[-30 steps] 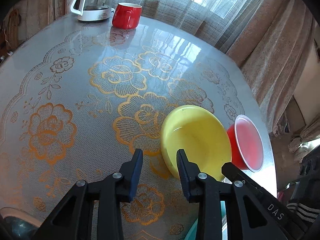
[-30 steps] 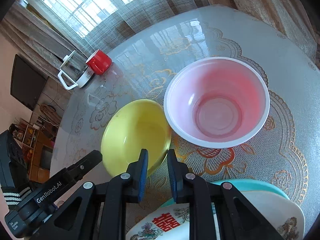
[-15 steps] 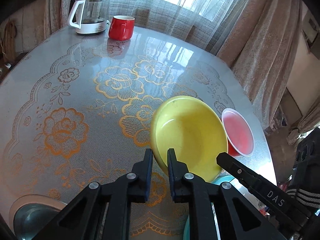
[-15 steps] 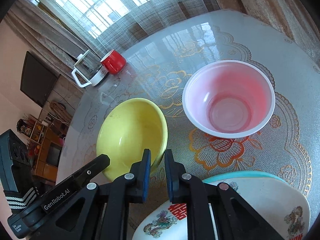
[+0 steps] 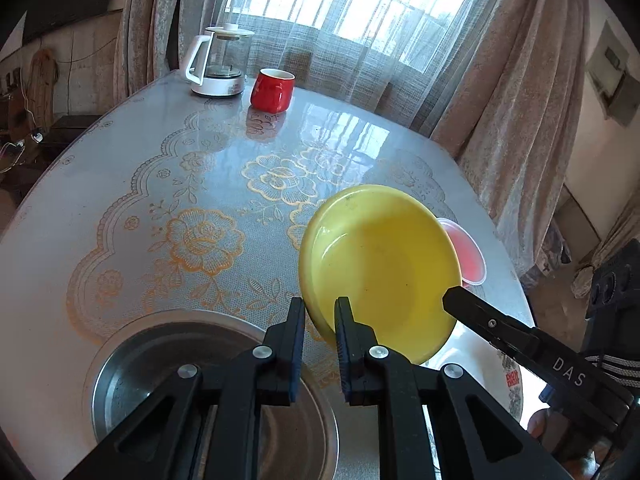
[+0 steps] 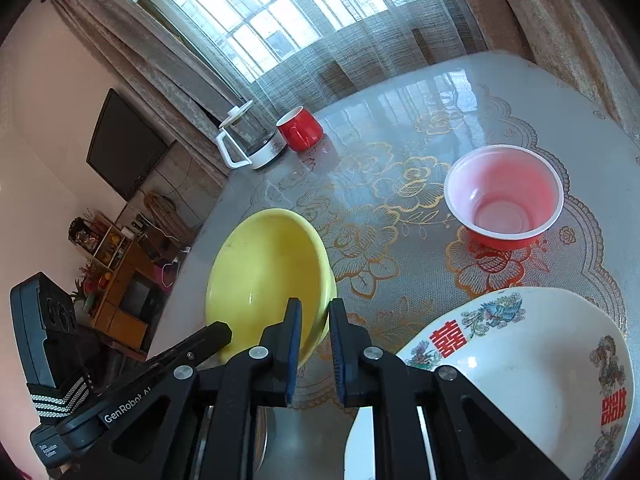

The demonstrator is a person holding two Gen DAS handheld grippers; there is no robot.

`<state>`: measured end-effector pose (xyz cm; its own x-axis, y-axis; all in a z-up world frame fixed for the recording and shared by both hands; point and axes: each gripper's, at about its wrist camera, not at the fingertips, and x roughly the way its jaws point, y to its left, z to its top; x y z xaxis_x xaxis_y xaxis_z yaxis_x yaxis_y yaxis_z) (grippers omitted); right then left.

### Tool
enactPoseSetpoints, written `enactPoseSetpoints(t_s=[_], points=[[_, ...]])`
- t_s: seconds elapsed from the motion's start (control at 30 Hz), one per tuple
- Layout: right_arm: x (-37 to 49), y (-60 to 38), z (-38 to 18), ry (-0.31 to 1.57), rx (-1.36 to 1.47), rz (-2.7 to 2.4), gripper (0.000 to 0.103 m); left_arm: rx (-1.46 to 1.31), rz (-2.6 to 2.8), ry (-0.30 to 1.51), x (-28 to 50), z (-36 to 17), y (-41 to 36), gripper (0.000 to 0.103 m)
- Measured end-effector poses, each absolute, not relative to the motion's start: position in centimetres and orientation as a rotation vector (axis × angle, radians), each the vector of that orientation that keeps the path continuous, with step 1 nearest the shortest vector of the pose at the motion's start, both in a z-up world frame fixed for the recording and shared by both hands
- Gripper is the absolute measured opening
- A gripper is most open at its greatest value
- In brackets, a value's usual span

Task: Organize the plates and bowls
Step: 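Lift the yellow bowl and lower it into the steel basin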

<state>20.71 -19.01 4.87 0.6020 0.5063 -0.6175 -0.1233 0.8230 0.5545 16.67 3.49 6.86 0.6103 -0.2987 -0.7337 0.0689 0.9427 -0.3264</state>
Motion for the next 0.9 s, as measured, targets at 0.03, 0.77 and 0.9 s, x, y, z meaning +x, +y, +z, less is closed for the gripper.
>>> enactPoseSetpoints(t_s=[0.03, 0.77, 0.9], points=[[20.4, -18.6, 5.0, 0.851, 0.493, 0.396, 0.014, -0.280, -0.213, 0.886, 16.1, 7.0, 4.1, 0.015], [15.7, -9.7, 2.6, 0.961, 0.378, 0.581, 0.014, -0.354, -0.116, 0.919, 7.3, 3.6, 12.9, 0.015], [15.6, -8.9, 1.4, 0.998, 0.367, 0.577, 0.014, -0.368, -0.104, 0.943, 7.0, 2.4, 13.5, 0.015]])
